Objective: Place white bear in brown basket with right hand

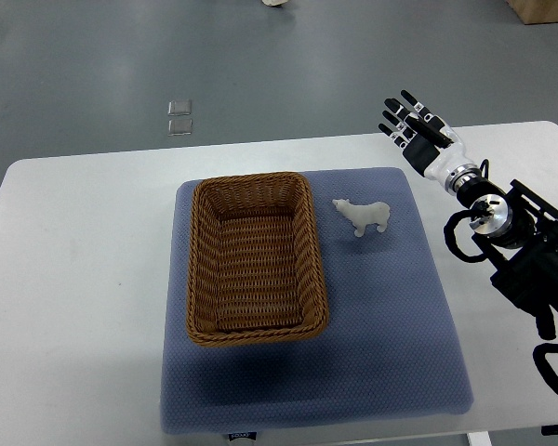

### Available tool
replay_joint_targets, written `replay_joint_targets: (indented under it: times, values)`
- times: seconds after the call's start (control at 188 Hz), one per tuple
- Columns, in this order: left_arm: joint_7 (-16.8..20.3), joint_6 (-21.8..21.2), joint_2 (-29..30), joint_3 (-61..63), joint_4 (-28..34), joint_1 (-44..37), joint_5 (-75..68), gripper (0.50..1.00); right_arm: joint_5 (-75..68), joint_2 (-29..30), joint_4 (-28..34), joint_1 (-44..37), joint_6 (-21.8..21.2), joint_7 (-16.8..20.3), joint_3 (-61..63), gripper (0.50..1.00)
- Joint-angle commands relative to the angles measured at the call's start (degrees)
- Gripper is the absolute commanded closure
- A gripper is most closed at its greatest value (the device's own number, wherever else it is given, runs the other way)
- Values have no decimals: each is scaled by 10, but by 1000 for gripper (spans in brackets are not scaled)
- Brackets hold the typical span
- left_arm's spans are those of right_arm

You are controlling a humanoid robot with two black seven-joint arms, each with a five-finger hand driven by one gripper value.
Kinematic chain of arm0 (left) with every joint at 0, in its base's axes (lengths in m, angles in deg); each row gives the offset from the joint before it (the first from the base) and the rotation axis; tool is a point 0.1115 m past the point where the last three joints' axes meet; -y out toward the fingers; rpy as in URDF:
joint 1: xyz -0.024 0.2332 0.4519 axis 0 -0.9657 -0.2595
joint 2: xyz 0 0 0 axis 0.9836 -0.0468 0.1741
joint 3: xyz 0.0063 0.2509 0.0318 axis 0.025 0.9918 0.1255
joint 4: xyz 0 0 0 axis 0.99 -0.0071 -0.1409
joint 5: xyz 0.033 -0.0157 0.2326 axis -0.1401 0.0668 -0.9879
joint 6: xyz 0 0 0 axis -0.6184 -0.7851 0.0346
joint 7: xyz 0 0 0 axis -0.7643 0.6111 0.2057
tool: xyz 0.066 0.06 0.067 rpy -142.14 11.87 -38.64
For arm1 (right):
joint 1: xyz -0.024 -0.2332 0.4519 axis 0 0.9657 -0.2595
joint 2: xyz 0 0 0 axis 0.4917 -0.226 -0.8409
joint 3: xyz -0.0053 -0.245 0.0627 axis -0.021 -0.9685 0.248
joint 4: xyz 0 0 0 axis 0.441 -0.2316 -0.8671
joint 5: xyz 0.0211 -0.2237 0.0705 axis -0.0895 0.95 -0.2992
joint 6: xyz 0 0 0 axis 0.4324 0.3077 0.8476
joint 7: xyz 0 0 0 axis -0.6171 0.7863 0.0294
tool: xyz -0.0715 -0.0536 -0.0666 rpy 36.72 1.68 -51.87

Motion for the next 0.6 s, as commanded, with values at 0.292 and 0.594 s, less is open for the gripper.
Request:
replay_joint_targets:
  times: [0.292,0.594]
  values:
    - [-1,0,0,0,0,0,0,500,0,-1,1,0,0,1,-1,570]
    - [-1,1,0,0,-1,0,0,500,8,-4,5,-6,2,6,-12,570]
